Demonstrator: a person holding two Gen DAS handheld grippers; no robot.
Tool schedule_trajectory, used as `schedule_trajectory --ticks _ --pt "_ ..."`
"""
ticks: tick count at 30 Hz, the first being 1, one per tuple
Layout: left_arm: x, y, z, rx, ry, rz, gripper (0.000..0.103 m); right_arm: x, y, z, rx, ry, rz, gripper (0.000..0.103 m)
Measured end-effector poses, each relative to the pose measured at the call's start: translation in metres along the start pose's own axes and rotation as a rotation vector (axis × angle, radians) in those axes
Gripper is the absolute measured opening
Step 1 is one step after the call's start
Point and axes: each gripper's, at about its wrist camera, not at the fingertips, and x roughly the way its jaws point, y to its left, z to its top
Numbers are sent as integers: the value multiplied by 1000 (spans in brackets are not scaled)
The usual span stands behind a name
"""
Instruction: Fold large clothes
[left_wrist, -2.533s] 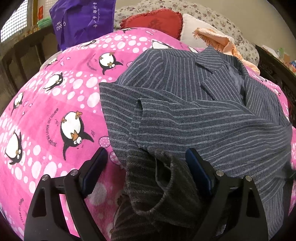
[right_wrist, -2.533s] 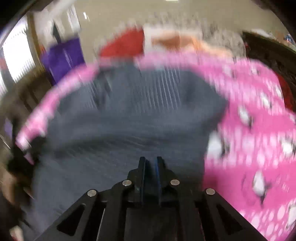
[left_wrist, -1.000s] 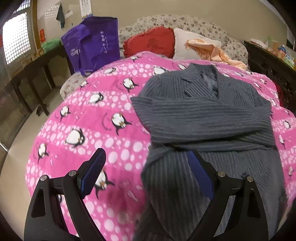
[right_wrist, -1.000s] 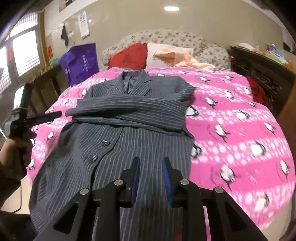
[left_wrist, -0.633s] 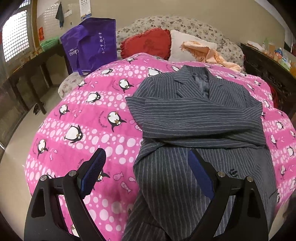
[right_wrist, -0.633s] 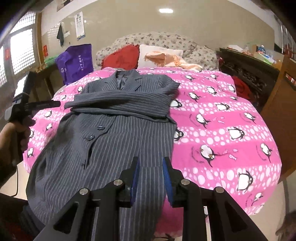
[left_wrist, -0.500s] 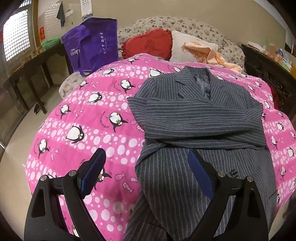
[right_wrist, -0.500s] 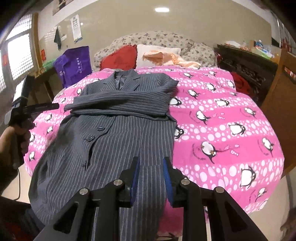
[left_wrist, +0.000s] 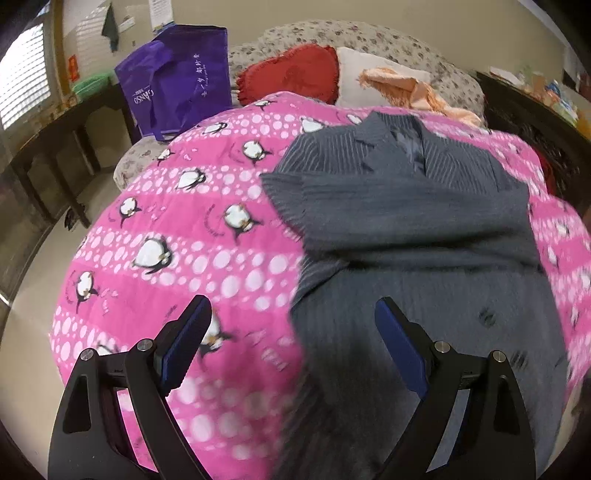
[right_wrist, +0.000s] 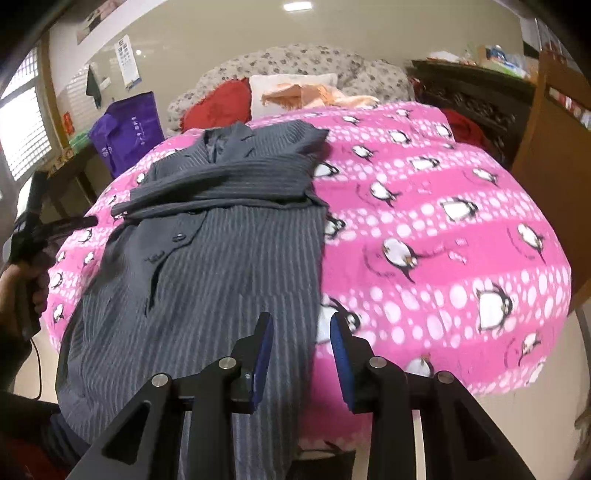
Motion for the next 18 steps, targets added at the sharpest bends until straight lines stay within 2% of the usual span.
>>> schedule_trajectory --ticks 4,8,10,14,18 --pt "-7 31 -33 49 27 26 91 -2 -11 -15 9 28 15 32" --pt "-26 66 -78 8 96 -82 91 -1 -16 -37 -2 80 83 34" --pt "-36 73 -97 -7 126 -129 91 5 -18 -49 10 125 147 35" --pt "-53 66 -126 23 142 -168 91 20 -24 -68 65 169 214 37" --pt "-48 51 -142 60 194 -196 87 33 -31 -75 139 157 267 40"
